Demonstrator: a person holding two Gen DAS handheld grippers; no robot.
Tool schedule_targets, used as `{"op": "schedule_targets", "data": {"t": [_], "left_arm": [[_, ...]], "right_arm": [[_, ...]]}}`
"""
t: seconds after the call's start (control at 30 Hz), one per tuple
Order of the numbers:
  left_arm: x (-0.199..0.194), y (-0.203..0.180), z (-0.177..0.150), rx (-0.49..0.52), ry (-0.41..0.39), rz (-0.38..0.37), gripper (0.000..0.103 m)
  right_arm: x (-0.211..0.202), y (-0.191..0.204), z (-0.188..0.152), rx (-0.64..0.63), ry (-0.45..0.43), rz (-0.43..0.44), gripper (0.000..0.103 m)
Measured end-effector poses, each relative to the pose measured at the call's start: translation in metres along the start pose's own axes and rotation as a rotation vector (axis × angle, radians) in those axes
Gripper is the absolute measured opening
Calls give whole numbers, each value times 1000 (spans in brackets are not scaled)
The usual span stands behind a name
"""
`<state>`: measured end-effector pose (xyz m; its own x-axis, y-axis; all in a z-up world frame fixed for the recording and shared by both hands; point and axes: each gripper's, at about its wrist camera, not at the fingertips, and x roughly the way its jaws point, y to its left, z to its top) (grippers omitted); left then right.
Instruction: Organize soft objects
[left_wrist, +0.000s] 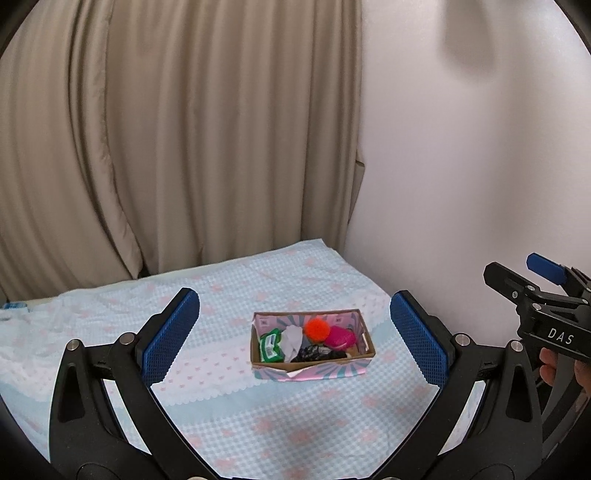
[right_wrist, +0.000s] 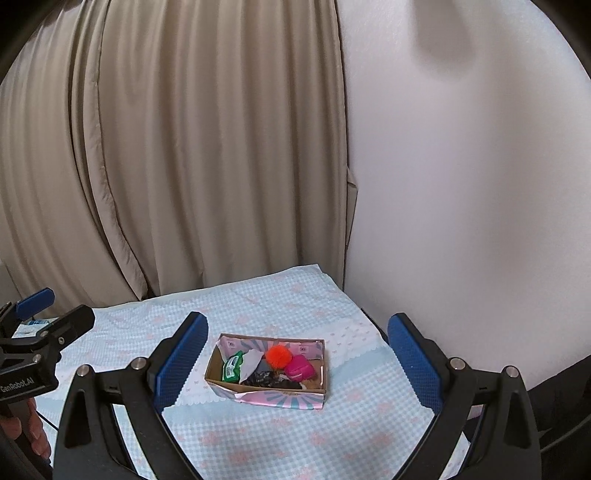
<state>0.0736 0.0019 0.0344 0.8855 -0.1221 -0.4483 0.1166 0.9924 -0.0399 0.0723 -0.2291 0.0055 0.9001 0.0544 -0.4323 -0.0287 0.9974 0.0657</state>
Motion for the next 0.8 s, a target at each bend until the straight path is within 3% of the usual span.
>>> {"op": "schedule_targets", "data": {"t": [0.8], "left_arm": [[6, -8, 2, 11, -17, 11, 103]], "right_arm": [[5, -4, 4, 18, -12, 3, 97]]}}
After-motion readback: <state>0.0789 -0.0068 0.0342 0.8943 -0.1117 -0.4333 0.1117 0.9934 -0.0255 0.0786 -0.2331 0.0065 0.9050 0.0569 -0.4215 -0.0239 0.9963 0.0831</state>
